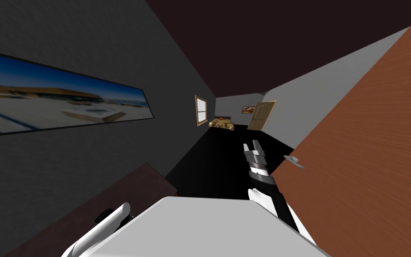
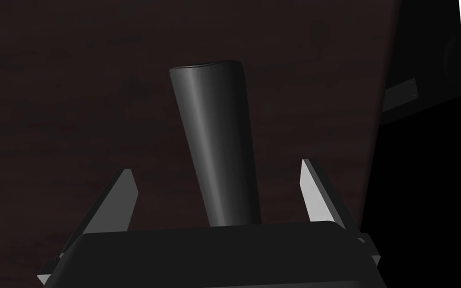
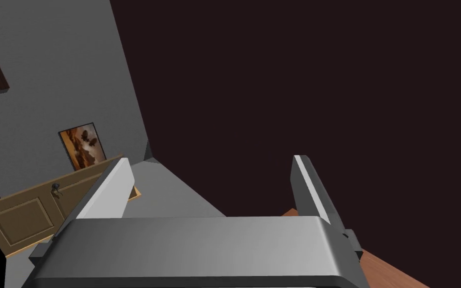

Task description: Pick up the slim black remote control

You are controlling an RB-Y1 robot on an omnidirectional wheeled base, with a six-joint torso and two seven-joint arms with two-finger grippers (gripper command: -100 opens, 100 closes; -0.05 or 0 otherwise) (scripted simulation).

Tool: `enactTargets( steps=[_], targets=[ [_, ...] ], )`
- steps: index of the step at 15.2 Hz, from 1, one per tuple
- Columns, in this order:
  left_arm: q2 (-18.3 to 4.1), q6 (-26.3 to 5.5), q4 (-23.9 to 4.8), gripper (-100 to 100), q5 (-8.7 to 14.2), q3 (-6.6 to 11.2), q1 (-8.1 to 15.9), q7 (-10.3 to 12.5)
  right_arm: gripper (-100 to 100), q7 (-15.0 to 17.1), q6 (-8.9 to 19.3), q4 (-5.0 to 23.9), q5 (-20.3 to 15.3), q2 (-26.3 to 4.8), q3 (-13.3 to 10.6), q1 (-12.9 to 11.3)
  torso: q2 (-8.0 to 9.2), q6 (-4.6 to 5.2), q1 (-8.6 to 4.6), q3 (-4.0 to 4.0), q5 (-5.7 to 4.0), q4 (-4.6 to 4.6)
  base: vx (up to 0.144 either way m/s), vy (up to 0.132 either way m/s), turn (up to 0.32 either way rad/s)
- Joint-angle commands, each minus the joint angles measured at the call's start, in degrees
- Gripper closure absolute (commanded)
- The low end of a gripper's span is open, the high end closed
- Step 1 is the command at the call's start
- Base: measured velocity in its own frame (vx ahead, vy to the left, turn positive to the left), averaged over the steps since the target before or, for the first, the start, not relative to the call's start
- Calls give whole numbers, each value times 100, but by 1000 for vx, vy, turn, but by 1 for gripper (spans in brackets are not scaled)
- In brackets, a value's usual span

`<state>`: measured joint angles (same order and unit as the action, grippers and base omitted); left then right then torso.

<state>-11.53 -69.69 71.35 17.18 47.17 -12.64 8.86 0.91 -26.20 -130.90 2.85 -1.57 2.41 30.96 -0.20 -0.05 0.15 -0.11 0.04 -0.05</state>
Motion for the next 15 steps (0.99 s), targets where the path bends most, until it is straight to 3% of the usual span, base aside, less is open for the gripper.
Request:
enactTargets(
  steps=[1,4,5,6,10,11,14,15],
  targets=[
    [6,171,-153,-100,-15,-54,38,5,0,0,0,0,0,0,0,0,0,0,0,0,0,0,2,24,29],
    [38,386,-334,-100,-41,-139,76,16,0,0,0,0,0,0,0,0,-1,1,0,-1,0,0,2,25,30],
    [30,295,-268,-100,-37,-110,68,15,0,0,0,0,0,0,0,0,-1,0,1,-1,0,0,1,16,11],
    [32,324,-285,100,-40,-117,72,18,0,0,0,0,0,0,0,0,-1,1,-2,0,-1,0,1,6,-1],
    [39,313,-287,100,-36,-115,68,24,0,0,0,0,0,0,-1,0,-3,5,6,-1,2,0,0,0,0],
    [-2,117,-107,100,-9,-33,29,3,0,0,0,0,0,0,0,0,-4,6,9,-2,3,0,-1,-23,-59],
    [-26,-45,29,100,10,31,1,-6,0,0,0,0,0,1,-1,0,-5,9,-3,-2,-3,1,0,-33,-43],
    [2,40,-15,100,-10,-4,13,13,0,0,0,0,0,1,-1,0,-4,8,-4,-2,-3,1,-1,-16,-3]
  ],
)
